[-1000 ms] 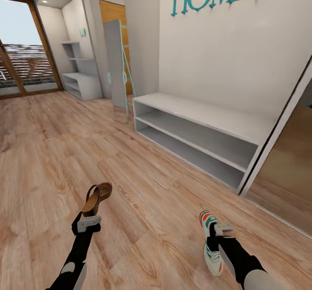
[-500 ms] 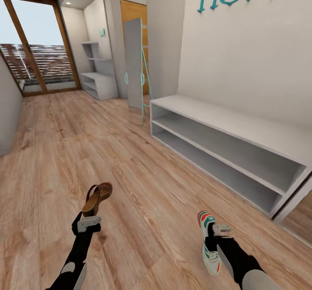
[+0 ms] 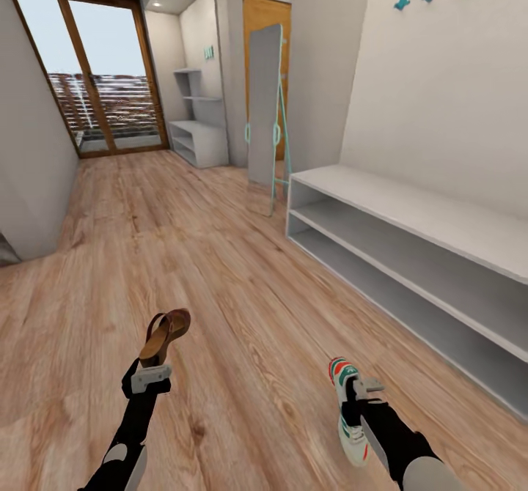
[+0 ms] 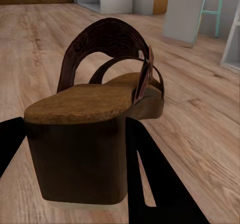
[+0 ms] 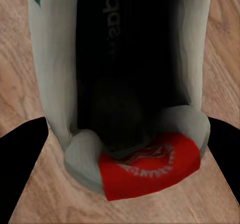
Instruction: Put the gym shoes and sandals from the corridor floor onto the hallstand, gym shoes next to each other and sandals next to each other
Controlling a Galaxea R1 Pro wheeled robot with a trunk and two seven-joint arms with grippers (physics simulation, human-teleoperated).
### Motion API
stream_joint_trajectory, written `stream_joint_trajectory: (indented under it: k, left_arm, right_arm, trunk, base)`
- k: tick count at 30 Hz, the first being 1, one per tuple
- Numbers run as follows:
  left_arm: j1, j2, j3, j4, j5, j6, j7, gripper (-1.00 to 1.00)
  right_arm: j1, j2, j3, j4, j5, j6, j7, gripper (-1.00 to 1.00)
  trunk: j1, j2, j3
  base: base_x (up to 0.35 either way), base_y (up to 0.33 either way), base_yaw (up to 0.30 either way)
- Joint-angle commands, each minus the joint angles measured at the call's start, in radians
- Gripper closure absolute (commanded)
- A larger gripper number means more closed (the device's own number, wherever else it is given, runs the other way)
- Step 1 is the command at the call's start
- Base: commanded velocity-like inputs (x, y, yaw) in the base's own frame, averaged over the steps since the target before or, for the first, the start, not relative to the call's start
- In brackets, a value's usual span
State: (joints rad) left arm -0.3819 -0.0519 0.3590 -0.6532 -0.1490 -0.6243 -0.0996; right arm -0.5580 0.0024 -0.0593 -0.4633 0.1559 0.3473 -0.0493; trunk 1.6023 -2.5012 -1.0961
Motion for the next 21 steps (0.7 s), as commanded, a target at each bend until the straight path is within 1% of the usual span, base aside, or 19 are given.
stream_joint_trajectory:
  k: [1,7,16,18,21]
  left_arm:
    - [0.0,0.0,0.0,0.0,0.0,0.0,0.0,1.0]
    - [0.0,0.0,0.0,0.0,0.0,0.0,0.0,1.0]
    - [0.0,0.0,0.0,0.0,0.0,0.0,0.0,1.0]
    - [0.0,0.0,0.0,0.0,0.0,0.0,0.0,1.0]
    - [0.0,0.0,0.0,0.0,0.0,0.0,0.0,1.0]
  right_arm:
    - [0.0,0.002,0.0,0.0,0.005,0.0,0.0,1.0]
    - [0.001,0.011,0.0,0.001,0.018,0.0,0.0,1.0]
    - [0.0,0.017,0.0,0.003,0.022,-0.001,0.0,1.0]
    - [0.001,0.017,0.0,0.008,0.024,0.0,0.0,1.0]
    - [0.0,0.018,0.005,0.039,0.039,0.0,0.0,1.0]
  trunk:
    - [0.0,0.0,0.0]
    - [0.0,0.0,-0.005]
    - [0.0,0.0,-0.012]
    - [0.0,0.0,-0.012]
    - [0.0,0.0,-0.012]
  base:
    - [0.347,0.143,0.052]
    - [0.347,0.143,0.049]
    - [0.347,0.143,0.031]
    - [0.347,0.143,0.005]
    - [0.347,0.143,0.002]
